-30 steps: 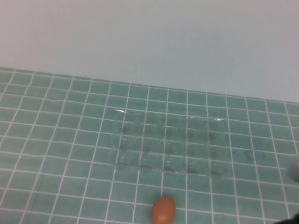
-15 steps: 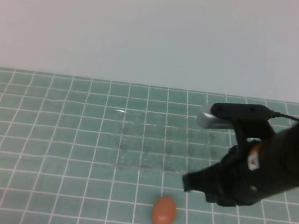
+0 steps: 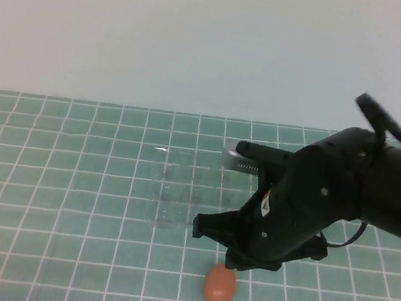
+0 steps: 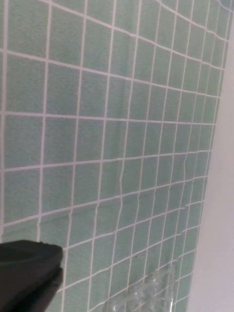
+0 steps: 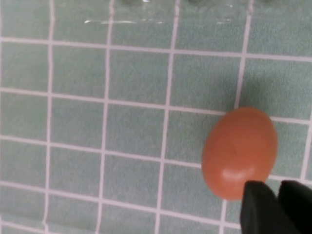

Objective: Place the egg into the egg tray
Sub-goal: Pick up the egg

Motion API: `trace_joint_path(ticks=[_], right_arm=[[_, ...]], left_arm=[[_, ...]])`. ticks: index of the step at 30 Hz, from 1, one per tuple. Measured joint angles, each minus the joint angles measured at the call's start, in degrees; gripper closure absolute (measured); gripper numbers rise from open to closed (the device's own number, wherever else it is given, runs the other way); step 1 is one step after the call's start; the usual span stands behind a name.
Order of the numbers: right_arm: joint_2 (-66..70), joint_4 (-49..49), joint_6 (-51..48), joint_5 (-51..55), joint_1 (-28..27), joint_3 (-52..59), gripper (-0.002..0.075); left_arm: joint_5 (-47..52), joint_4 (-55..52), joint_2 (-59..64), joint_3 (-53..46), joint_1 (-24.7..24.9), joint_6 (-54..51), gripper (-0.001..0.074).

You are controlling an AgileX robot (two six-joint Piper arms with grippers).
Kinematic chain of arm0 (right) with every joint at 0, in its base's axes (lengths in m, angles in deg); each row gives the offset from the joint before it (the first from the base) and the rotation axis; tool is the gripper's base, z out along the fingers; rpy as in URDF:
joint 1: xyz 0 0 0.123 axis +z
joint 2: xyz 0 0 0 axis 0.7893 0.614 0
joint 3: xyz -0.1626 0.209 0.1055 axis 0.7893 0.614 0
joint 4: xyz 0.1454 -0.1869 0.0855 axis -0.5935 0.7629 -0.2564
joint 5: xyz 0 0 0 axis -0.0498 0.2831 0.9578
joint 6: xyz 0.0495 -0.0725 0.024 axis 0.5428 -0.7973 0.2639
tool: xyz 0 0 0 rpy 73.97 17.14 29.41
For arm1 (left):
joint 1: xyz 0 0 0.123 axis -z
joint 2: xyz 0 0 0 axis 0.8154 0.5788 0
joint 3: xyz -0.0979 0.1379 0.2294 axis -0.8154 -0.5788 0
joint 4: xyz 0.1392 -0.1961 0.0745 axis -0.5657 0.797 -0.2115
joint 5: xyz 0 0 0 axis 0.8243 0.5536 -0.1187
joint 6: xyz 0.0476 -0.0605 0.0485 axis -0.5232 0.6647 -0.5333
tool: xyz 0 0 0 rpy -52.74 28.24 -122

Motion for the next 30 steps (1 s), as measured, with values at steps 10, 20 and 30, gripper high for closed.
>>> trace_joint_path(ticks=[10, 20, 30], right_arm=[[5.68, -2.07, 1.76, -2.33, 0.45, -0.04, 0.0365], [6.30, -2.07, 1.51, -4.48, 0.61, -0.60, 0.0291], [8.59, 0.91, 1.14, -2.99, 0.93, -2.29, 0.0280]], left_arm=[[0.00, 0.00, 0.00, 0.00, 0.00, 0.00, 0.0736], [0.00, 0.00, 0.00, 0.00, 0.00, 0.00, 0.0736], [0.00, 0.00, 0.00, 0.00, 0.00, 0.00, 0.0736]])
